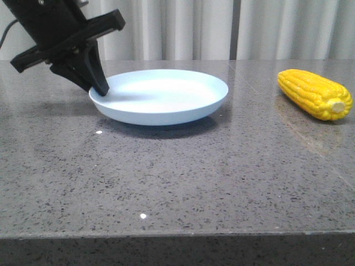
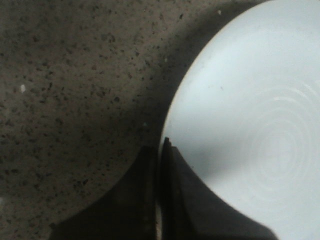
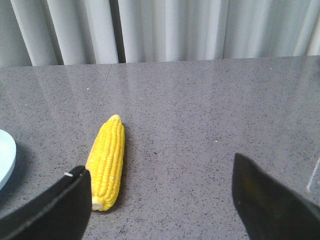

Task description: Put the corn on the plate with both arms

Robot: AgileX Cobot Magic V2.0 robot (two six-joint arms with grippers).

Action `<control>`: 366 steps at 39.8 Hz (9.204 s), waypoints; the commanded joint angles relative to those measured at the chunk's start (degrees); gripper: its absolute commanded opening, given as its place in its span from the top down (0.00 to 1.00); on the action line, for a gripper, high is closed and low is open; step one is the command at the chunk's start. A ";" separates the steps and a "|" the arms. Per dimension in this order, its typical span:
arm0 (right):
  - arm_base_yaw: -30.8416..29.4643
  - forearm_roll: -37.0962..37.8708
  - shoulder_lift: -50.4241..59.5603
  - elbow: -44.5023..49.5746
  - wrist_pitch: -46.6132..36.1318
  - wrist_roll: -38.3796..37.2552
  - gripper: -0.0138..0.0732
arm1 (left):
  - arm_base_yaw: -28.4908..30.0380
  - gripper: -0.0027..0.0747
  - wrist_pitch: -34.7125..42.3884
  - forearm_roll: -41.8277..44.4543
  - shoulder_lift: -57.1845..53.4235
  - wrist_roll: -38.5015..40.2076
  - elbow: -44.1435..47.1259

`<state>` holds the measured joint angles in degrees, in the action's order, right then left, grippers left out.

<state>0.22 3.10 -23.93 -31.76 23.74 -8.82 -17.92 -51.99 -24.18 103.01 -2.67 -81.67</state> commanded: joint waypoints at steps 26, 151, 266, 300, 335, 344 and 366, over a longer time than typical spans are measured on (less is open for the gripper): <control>-0.22 0.95 -0.81 -1.93 -4.48 0.59 0.15 | 1.60 0.53 5.53 10.20 -16.97 -3.04 0.60; 12.08 -10.92 -65.06 -52.04 26.68 -0.51 0.67 | 1.60 0.99 32.96 29.84 -102.41 6.12 59.19; 4.55 -5.78 -40.73 -34.09 26.62 1.31 0.91 | 1.60 0.99 32.96 29.84 -102.41 6.12 59.19; 4.55 -2.49 11.09 9.63 -2.43 5.63 0.91 | 1.60 0.99 32.96 29.84 -102.41 6.12 59.19; 4.55 -2.49 11.14 9.63 -2.11 5.63 0.91 | 1.60 0.99 32.96 29.84 -102.41 6.12 59.19; 4.55 -2.49 11.14 9.63 -2.11 5.63 0.91 | 2.11 0.99 33.05 29.84 -103.25 6.12 60.14; 4.55 -2.49 11.14 9.63 -1.87 5.63 0.91 | 17.60 0.99 43.36 25.66 -104.64 5.33 78.08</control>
<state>5.14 0.49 -12.32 -20.73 26.33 -3.69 -1.52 -17.32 2.58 -0.19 2.77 -4.22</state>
